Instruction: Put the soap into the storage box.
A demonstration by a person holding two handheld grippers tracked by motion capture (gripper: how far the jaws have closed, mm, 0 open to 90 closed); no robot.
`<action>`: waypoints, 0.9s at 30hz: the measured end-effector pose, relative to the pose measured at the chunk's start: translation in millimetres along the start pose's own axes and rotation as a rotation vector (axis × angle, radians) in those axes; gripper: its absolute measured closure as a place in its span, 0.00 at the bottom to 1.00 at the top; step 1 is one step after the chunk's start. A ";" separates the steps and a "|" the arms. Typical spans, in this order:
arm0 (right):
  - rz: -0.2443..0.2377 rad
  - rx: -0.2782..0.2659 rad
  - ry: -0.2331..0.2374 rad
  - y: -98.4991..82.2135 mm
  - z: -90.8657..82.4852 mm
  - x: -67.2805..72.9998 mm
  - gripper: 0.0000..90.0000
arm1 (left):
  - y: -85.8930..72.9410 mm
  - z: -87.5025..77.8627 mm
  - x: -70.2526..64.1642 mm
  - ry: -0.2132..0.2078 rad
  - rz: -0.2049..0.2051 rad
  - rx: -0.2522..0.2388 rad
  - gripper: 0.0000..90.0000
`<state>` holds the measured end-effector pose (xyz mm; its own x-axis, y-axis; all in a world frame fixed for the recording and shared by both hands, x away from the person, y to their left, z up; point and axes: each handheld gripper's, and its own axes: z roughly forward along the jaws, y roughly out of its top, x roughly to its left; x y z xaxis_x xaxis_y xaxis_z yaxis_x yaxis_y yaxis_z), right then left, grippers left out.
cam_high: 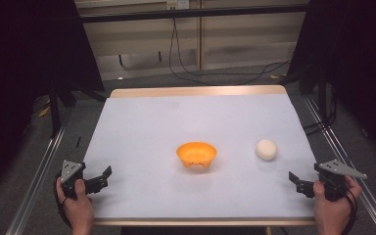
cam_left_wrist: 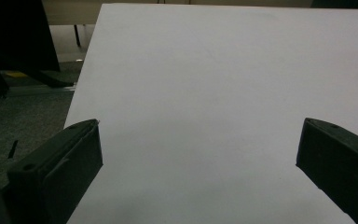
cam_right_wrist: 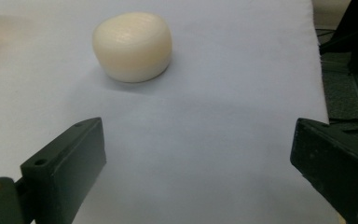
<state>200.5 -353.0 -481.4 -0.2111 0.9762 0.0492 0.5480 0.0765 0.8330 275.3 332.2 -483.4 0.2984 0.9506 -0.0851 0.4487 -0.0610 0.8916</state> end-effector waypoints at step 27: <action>-0.091 0.290 0.045 47.4 34.1 13.6 0.00 | 0.0 0.0 0.4 -0.007 -0.008 -0.003 0.00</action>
<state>251.2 -329.2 -460.0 -0.3023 0.9531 0.0117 0.7322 0.2244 0.6430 275.4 332.6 -483.5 0.3007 0.9489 -0.0957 0.4483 -0.0521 0.8924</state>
